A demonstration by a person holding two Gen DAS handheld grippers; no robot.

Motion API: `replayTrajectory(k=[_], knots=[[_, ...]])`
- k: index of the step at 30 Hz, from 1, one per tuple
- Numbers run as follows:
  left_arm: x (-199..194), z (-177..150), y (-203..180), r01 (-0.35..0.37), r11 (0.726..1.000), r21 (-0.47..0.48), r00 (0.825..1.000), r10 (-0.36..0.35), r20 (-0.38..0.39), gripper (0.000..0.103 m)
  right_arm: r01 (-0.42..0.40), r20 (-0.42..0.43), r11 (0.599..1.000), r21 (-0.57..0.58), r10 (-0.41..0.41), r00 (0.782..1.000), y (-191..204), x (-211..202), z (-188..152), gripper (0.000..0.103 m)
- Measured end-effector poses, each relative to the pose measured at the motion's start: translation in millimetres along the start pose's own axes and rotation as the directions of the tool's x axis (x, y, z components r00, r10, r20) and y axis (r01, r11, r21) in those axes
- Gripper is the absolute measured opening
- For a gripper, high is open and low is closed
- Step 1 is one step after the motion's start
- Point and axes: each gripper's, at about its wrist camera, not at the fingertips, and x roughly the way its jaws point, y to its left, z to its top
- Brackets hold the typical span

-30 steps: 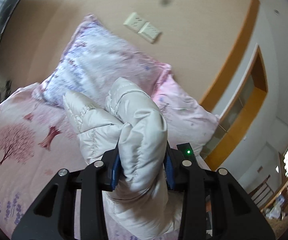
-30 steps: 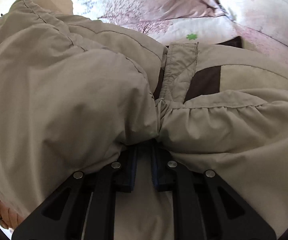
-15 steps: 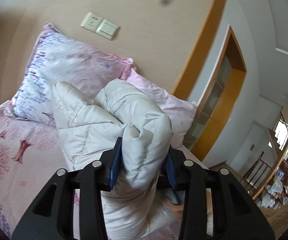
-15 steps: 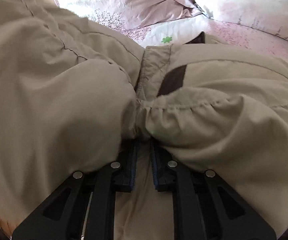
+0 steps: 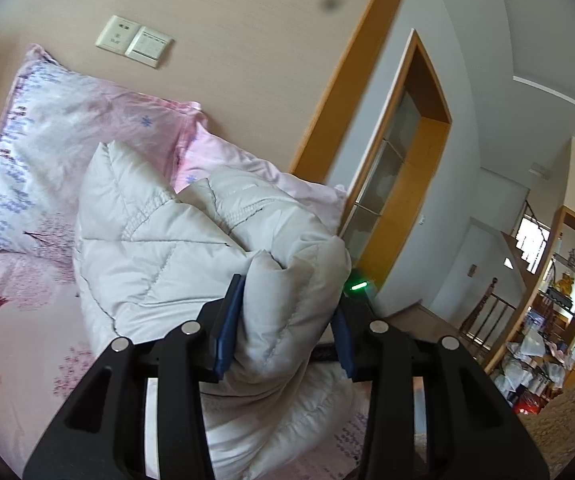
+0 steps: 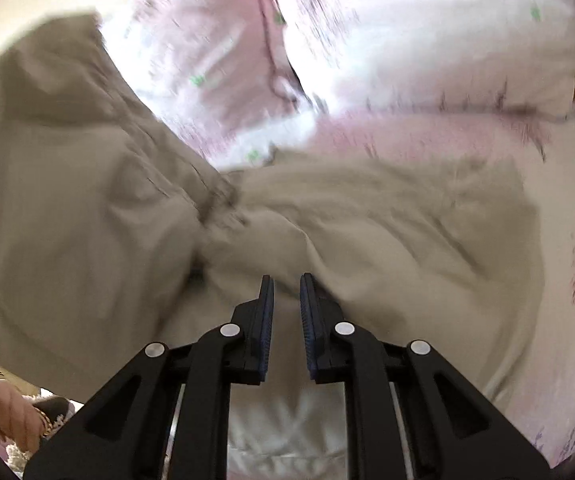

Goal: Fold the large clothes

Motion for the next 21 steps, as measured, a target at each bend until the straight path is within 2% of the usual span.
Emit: replayTrajectory(k=[2, 3, 6, 10, 12, 13, 14, 16, 21], knots=[[8.6, -1.9, -7.5, 0.021, 1.0, 0.007, 1.0, -0.021, -0.012, 0.041, -0.014, -0.079, 1.0, 0.006, 0.014, 0.997, -5.6, 29.6, -0.1, 0.014], [13.2, -2.9, -10.8, 0.032, 0.999, 0.01, 0.999, -0.031, -0.019, 0.041, -0.008, -0.089, 1.0, 0.0, 0.008, 0.996, -5.4, 40.8, 1.1, 0.014], [28.0, -5.3, -18.9, 0.06, 0.998, 0.01, 0.997, -0.059, -0.04, 0.042, -0.01, -0.102, 1.0, 0.001, 0.01, 0.995, -7.5, 62.5, 15.0, 0.012], [48.4, -10.5, -25.3, 0.103, 0.995, 0.001, 0.992, -0.103, -0.075, 0.042, -0.08, -0.084, 0.997, 0.017, 0.081, 0.993, -14.9, 54.8, 20.2, 0.013], [57.7, -13.7, -30.8, 0.125, 0.992, 0.002, 0.988, -0.124, -0.09, 0.042, -0.129, -0.023, 0.99, 0.053, 0.13, 0.991, -27.2, 28.8, 12.4, 0.014], [61.2, -14.7, -32.5, 0.132, 0.991, 0.003, 0.987, -0.131, -0.095, 0.042, -0.157, 0.031, 0.985, 0.073, 0.155, 0.987, -36.5, 11.7, 8.8, 0.019], [65.3, -15.5, -34.0, 0.14, 0.99, 0.003, 0.985, -0.139, -0.1, 0.042, -0.167, 0.068, 0.982, 0.089, 0.161, 0.985, -42.0, 3.3, 8.0, 0.03], [74.3, -16.7, -36.6, 0.159, 0.987, -0.002, 0.981, -0.158, -0.111, 0.042, -0.175, 0.138, 0.977, 0.124, 0.158, 0.978, -57.6, -18.3, 1.3, 0.042], [91.3, -19.7, -41.7, 0.183, 0.983, -0.015, 0.975, -0.183, -0.126, 0.042, -0.157, 0.219, 0.969, 0.189, 0.114, 0.969, -90.7, -48.4, -14.0, 0.042]])
